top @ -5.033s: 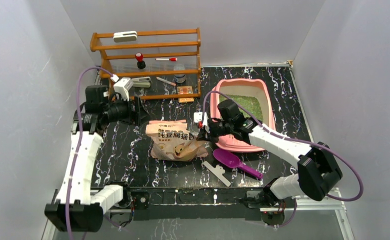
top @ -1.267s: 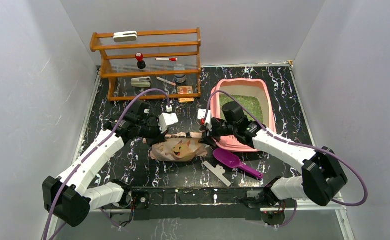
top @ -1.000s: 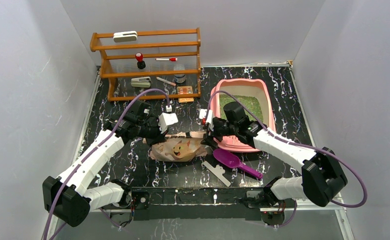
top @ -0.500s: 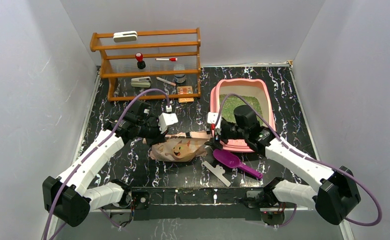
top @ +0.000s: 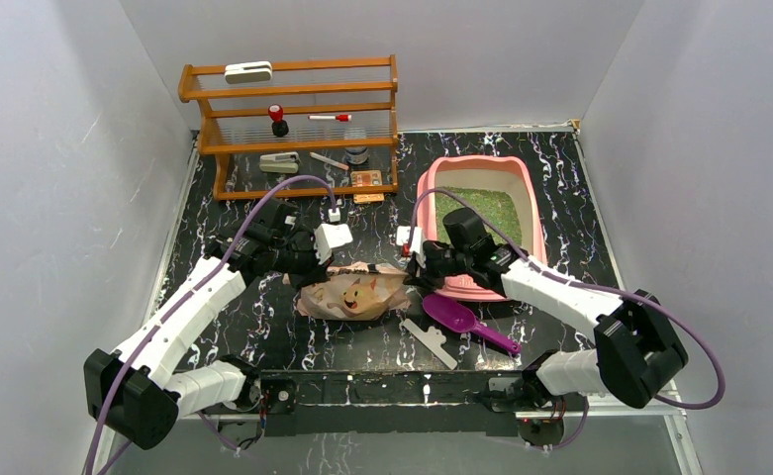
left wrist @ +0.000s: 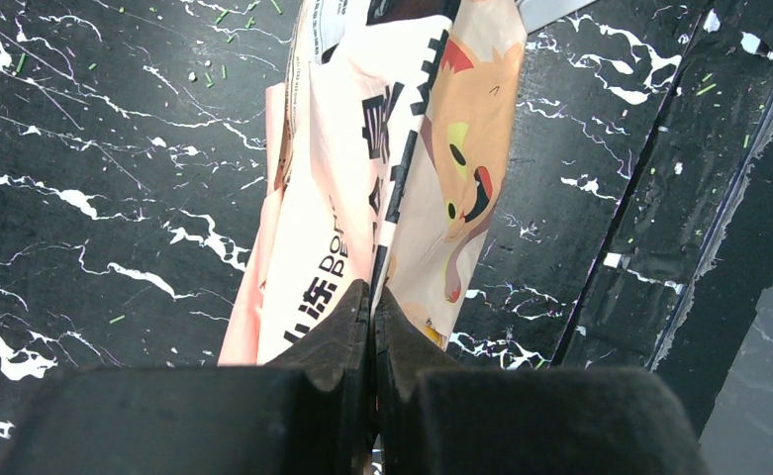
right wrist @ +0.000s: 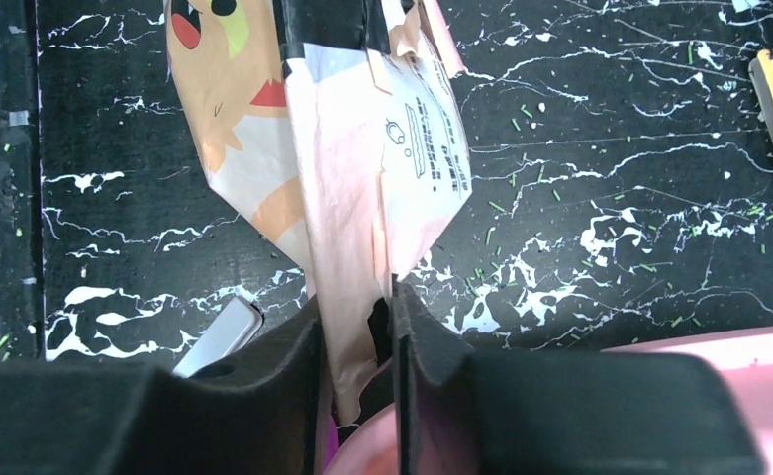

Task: Fill the litter box with clean litter
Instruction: Close the cat litter bag at the center of the board.

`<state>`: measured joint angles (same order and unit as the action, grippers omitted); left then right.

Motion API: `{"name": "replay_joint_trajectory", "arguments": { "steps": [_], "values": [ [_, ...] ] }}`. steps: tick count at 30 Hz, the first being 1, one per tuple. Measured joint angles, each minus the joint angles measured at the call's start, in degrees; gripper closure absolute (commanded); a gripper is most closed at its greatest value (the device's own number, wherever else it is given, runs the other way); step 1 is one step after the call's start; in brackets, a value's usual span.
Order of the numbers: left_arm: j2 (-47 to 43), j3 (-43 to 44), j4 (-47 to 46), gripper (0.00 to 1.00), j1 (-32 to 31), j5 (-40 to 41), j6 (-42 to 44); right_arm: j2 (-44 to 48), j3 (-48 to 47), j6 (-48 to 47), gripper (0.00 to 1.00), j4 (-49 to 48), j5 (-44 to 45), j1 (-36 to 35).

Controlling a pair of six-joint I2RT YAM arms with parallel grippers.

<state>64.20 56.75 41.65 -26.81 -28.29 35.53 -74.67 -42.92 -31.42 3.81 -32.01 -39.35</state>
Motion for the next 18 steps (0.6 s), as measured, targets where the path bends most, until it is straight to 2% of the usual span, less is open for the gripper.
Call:
{"name": "replay_joint_trajectory", "arguments": {
  "steps": [1, 2, 3, 5, 6, 9, 13, 18],
  "values": [
    [0.0, 0.0, 0.0, 1.00, 0.0, 0.0, 0.0, -0.1, -0.4, -0.2, 0.83, 0.6, 0.0, 0.0],
    [-0.1, 0.0, 0.1, 1.00, 0.0, 0.0, -0.1, -0.1, -0.7, -0.4, 0.84, 1.1, -0.1, 0.0],
    [-0.2, 0.0, 0.3, 1.00, 0.0, 0.0, -0.1, -0.1, -1.0, -0.5, 0.78, 1.5, -0.4, 0.0],
    [-0.3, 0.0, 0.6, 1.00, 0.0, 0.0, -0.1, 0.0, -1.3, -0.3, 0.52, 2.2, -1.3, 0.1],
    [-0.4, 0.0, 0.7, 1.00, 0.0, 0.0, -0.1, 0.1, -1.3, 0.0, 0.45, 2.5, -1.6, 0.2],
    [-0.4, 0.0, 0.7, 1.00, 0.0, 0.0, -0.1, 0.8, -1.5, 1.1, 0.35, 3.3, -2.6, 0.3],
    [-0.4, 0.0, 0.8, 1.00, 0.0, 0.0, -0.1, 1.8, -1.6, 3.6, 0.34, 0.1, -4.2, 0.3],
    [-0.4, 0.0, 0.7, 1.00, 0.0, 0.0, -0.2, -1.4, -3.3, 7.8, 0.43, -7.5, -6.2, -0.7]
  ]
}}
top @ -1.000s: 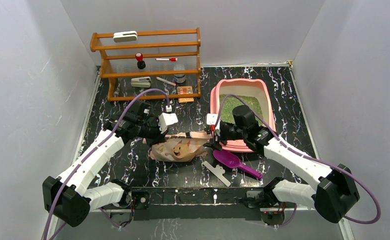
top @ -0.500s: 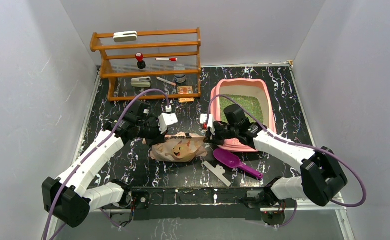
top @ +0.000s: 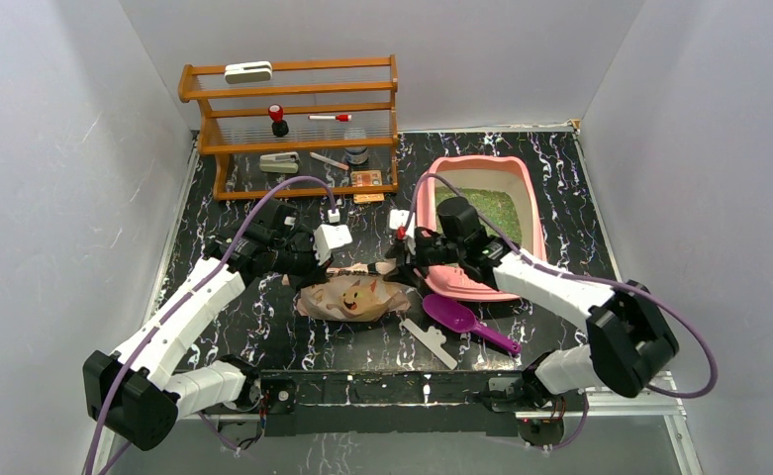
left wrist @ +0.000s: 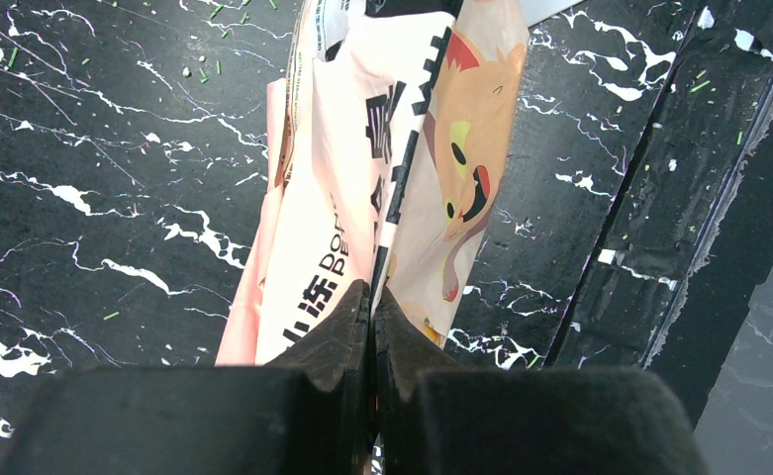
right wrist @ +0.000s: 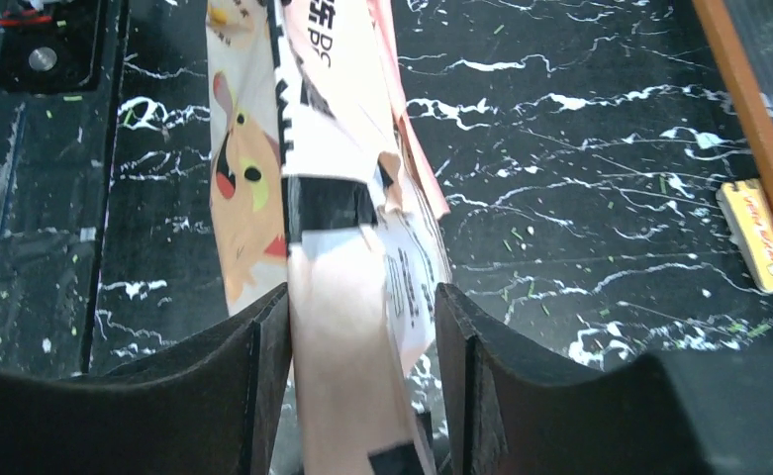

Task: Fill the litter box with clean litter
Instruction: Close the cat litter bag at the center of the board.

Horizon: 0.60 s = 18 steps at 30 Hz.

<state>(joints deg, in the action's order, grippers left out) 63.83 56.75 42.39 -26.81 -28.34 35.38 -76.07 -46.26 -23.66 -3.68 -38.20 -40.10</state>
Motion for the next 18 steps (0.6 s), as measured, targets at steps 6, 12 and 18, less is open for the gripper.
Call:
{"name": "replay_joint_trajectory", "arguments": {
  "steps": [6, 12, 18],
  "values": [
    [0.0, 0.0, -0.2, 1.00, 0.0, 0.1, -0.2, -5.6, -1.9, 1.4, 0.56, -2.6, 0.1, -2.2],
    [0.0, 0.0, -0.5, 1.00, 0.0, 0.5, -0.6, -5.2, -1.9, 0.9, 0.74, -2.4, 0.7, -2.5],
    [-0.1, 0.0, -1.0, 0.82, 0.0, 0.9, -2.0, -5.0, -2.0, -0.2, 1.00, -0.5, -0.6, -2.6]
  ]
}}
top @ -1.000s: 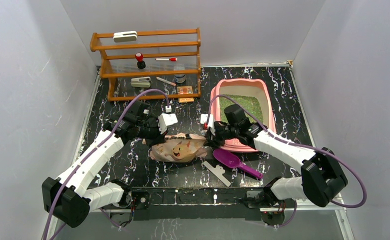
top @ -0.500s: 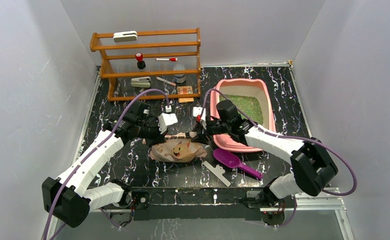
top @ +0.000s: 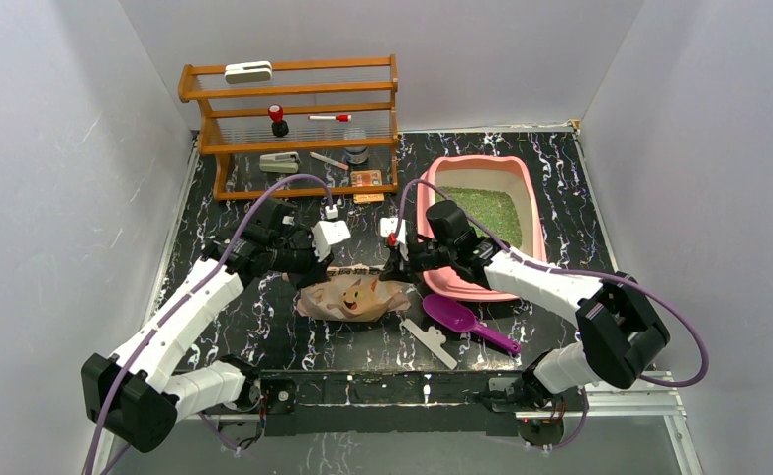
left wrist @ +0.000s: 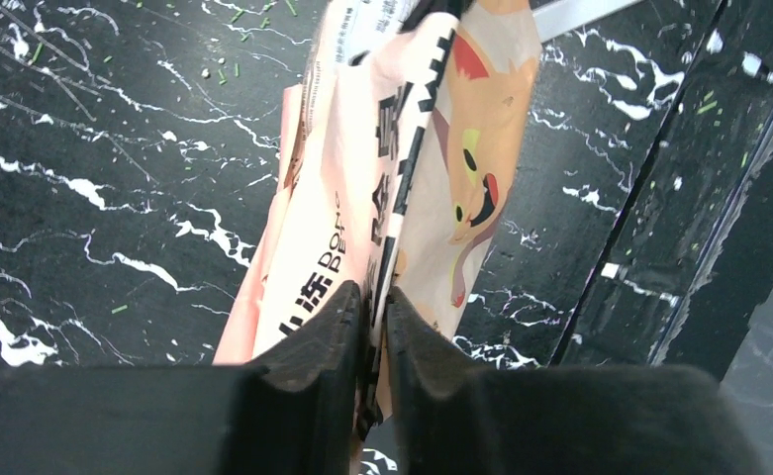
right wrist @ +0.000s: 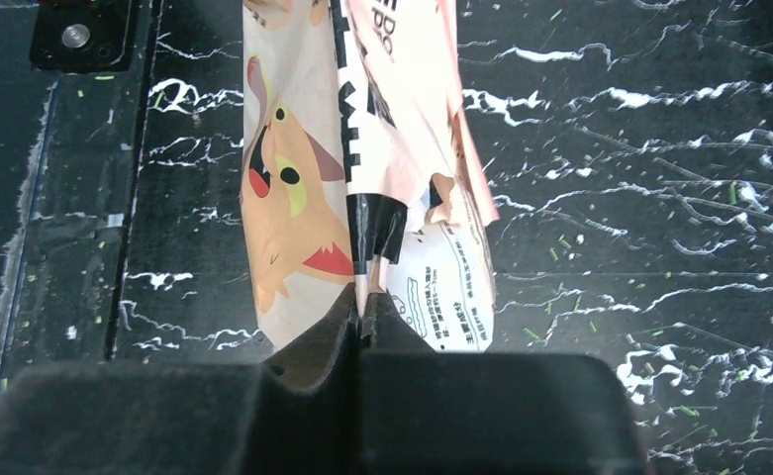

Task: Fill the litter box with clean litter
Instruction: Close the cat litter bag at the center of the board.

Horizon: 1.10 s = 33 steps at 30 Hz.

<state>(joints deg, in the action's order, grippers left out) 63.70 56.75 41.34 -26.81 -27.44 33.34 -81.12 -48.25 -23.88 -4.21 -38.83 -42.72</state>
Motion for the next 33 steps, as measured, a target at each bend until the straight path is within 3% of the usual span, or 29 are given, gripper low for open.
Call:
{"name": "replay_joint_trajectory", "arguments": {
  "steps": [3, 5, 8, 10, 18, 25, 29, 33],
  "values": [
    [-1.2, 0.0, -0.5, 0.80, 0.0, 0.0, -0.7, -0.4, -0.8, -0.3, 0.71, 2.1, -1.4, 0.1],
    [-2.1, 0.0, -0.7, 0.77, 0.1, 0.0, -1.0, -1.1, -2.0, 0.1, 0.67, 3.2, -1.8, 0.3],
    [-2.5, 0.0, -0.9, 0.71, 0.1, 0.0, -1.4, -1.2, -2.4, 0.5, 0.47, 3.3, -1.6, 0.4],
    [-2.5, 0.0, -1.0, 0.66, 0.1, 0.0, -1.6, -1.2, -2.6, 1.1, 0.40, 3.2, -0.4, 0.4],
    [-2.7, 0.4, -3.0, 0.45, 0.1, -1.4, -4.0, 6.0, -2.5, 1.9, 0.31, 4.7, 8.2, 0.4],
    [-5.2, 0.4, -7.5, 0.40, 0.1, -3.5, -6.9, 23.7, 4.7, 7.6, 0.24, 3.8, 14.5, 0.6],
    [-5.6, 0.4, -9.3, 0.33, 0.1, -3.9, -8.4, 31.1, 8.5, 14.6, 0.21, 6.1, 17.0, 0.6],
    [-6.2, 0.4, -12.3, 0.21, 0.1, -4.0, -12.5, 33.7, 9.0, 28.5, 0.21, 12.4, 20.2, 0.6]
  ]
}}
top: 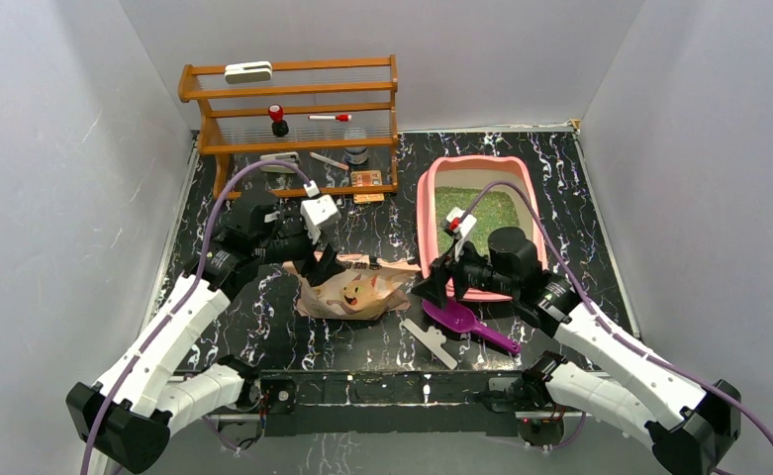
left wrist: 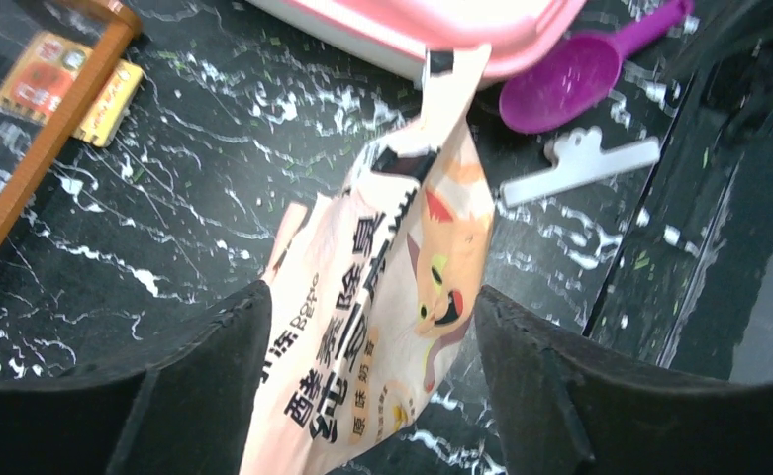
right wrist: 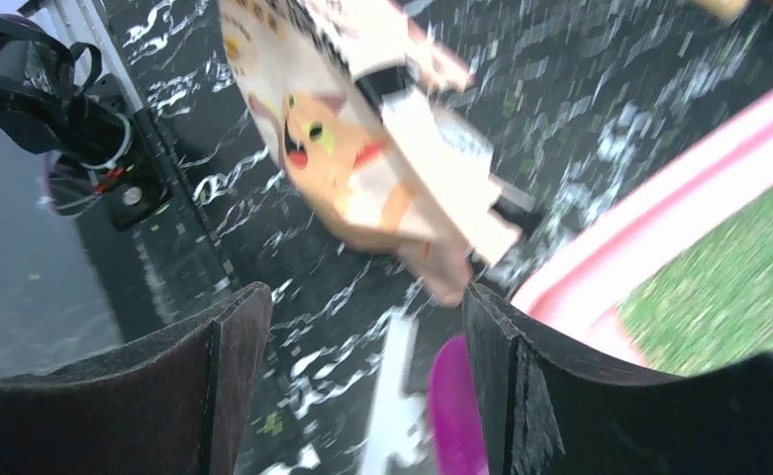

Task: Fill the litter box with clean litter
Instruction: Close the cat litter bag at the center of the board, then pick up the clamp at the center of the board.

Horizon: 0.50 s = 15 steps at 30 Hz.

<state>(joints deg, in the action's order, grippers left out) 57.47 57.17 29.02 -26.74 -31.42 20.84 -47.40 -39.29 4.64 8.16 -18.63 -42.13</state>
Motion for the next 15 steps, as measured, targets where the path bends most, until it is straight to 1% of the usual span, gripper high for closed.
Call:
{"name": "replay_joint_trajectory", "arguments": {
  "steps": [2, 5, 9, 15],
  "values": [
    [-1.0, -0.2, -2.4, 0.15, 0.0, -0.1, -3.1, -0.6, 0.0, 6.2, 0.23, 4.0, 0.6, 0.0],
    [-3.5, -1.0, -6.7, 0.02, 0.0, 0.3, -9.2, -3.2, 0.0, 14.8, 0.25, 11.2, 0.3, 0.0],
    [-6.3, -1.7, -9.8, 0.02, 0.0, 2.7, -16.4, -5.3, 1.3, 23.4, 0.28, 19.0, -0.7, 0.0],
    [-6.4, -1.7, -10.8, 0.02, 0.0, 7.9, -24.8, -4.9, 3.1, 29.9, 0.32, 26.2, 2.7, -1.1]
  ]
}}
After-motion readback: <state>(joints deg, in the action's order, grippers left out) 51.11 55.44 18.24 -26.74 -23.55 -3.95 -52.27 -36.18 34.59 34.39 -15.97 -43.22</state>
